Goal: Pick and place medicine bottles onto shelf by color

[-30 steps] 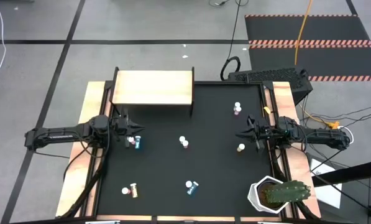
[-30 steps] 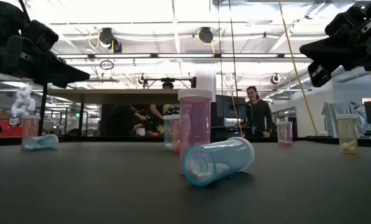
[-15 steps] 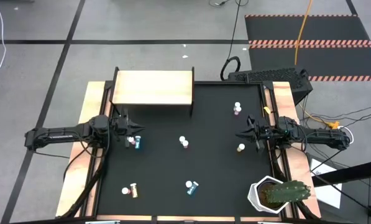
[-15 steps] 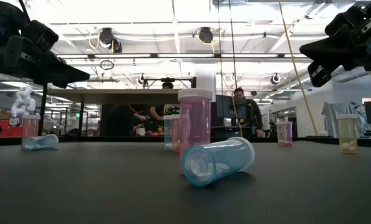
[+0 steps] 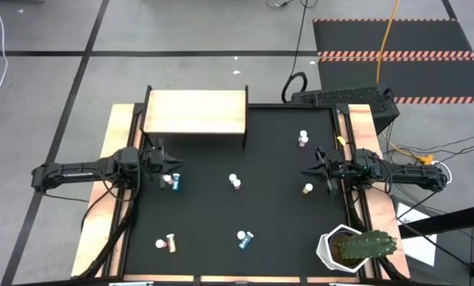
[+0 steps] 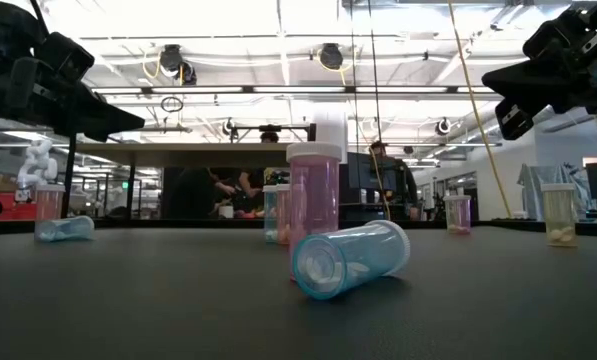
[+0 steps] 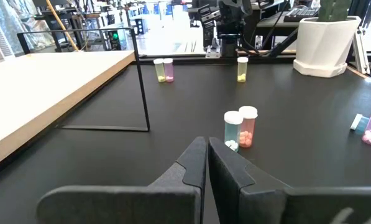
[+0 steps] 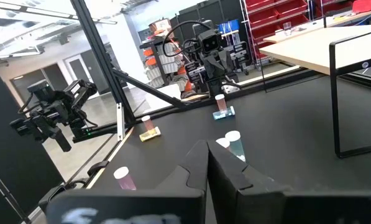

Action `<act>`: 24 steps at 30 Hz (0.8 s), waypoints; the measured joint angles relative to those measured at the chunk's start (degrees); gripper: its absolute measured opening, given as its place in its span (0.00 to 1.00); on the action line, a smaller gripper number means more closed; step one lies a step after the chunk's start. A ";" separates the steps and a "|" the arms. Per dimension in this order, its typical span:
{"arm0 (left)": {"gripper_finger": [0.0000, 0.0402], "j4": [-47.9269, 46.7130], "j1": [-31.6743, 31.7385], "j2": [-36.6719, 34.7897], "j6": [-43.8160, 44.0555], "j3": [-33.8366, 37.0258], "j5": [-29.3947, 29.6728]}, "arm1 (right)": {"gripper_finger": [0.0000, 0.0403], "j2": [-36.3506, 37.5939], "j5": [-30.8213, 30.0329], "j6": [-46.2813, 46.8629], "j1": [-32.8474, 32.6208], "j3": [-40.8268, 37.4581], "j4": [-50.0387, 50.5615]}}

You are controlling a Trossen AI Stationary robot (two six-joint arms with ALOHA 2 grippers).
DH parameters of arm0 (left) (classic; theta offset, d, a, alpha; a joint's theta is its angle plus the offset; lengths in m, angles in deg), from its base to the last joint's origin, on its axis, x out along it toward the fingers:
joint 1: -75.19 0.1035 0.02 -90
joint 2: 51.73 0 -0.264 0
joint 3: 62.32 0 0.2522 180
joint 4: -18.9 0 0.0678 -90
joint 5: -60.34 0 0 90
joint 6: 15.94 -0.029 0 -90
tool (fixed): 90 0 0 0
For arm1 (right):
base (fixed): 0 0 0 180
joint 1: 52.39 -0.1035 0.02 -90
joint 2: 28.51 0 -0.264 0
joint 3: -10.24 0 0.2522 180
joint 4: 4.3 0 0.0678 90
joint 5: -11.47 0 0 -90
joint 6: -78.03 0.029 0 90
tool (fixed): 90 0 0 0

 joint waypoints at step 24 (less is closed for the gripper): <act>0.05 0.00 0.02 0.00 0.00 0.02 0.00 | 0.00 -0.21 -17.99 10.67 -0.01 -0.02 -17.05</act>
